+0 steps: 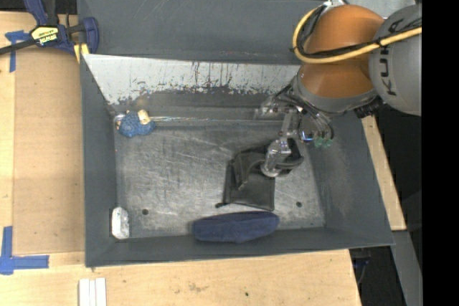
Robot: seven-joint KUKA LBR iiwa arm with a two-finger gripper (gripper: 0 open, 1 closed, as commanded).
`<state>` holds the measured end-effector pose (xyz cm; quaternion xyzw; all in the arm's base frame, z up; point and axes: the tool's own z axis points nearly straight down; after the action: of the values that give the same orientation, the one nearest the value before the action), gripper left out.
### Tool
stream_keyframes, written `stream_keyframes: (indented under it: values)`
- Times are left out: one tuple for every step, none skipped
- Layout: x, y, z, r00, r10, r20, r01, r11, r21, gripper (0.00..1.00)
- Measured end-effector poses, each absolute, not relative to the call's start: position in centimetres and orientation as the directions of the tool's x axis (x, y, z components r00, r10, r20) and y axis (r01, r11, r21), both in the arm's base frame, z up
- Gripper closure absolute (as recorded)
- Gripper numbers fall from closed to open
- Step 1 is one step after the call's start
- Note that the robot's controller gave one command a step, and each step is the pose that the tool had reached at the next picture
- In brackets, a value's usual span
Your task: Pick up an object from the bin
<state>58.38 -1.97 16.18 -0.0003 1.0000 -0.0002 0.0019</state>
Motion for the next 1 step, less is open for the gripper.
stream_keyframes:
  values:
    - [59.14, -2.85, 7.73, -0.980, -0.200, 0.000, -0.200, 0.980, 0.001, 0.00]
